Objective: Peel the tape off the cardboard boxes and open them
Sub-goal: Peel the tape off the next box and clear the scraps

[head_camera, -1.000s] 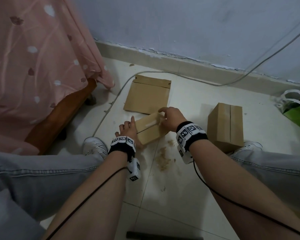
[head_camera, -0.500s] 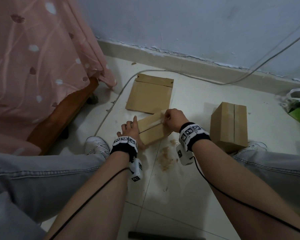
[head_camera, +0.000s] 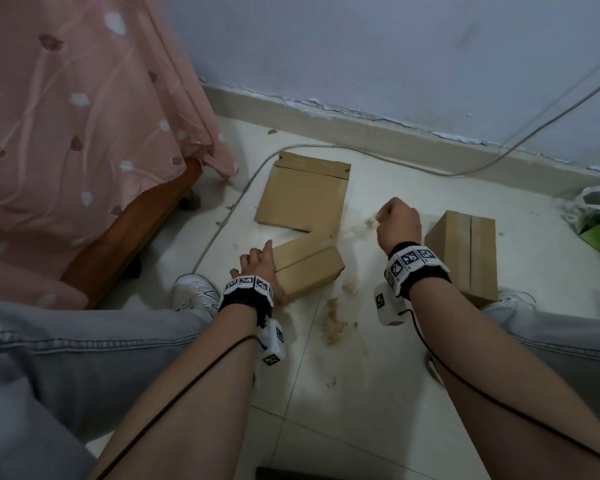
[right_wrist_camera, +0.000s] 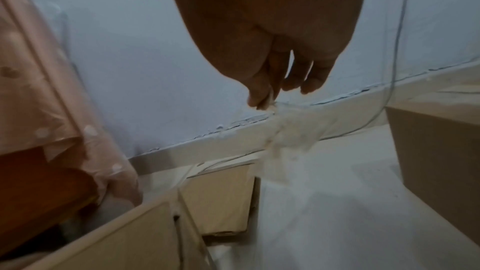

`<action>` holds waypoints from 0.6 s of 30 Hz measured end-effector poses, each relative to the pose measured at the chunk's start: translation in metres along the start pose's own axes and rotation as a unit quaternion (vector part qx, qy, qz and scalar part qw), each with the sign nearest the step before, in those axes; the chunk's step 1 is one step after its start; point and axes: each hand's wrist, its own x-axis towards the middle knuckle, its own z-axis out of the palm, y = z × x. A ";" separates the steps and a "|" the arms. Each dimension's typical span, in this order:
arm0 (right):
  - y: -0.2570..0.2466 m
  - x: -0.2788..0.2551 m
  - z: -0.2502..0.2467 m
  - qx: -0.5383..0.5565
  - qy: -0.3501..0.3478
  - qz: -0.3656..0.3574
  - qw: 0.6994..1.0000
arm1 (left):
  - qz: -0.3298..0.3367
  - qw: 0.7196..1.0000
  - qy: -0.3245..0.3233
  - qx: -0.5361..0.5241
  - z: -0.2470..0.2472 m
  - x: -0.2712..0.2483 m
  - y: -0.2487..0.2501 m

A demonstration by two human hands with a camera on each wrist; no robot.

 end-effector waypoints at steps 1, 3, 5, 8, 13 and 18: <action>0.004 0.002 -0.004 0.005 0.012 0.010 1.000 | -0.002 1.000 0.001 0.001 0.000 -0.001 0.000; 0.010 0.004 -0.011 0.002 0.017 0.024 1.000 | -0.004 1.000 0.001 0.003 0.000 -0.002 -0.002; 0.015 0.004 -0.018 -0.002 0.040 0.048 0.998 | -0.003 1.000 0.005 0.008 0.001 -0.003 -0.003; 0.021 0.004 -0.023 0.027 0.101 0.097 0.990 | -0.015 1.000 0.010 0.005 0.001 -0.005 -0.007; 0.025 -0.005 -0.023 0.083 0.153 0.146 0.974 | -0.026 1.000 0.000 0.001 -0.002 -0.005 -0.010; 0.022 -0.010 -0.024 0.154 0.183 0.164 0.957 | -0.010 1.000 0.003 -0.028 -0.001 -0.006 -0.019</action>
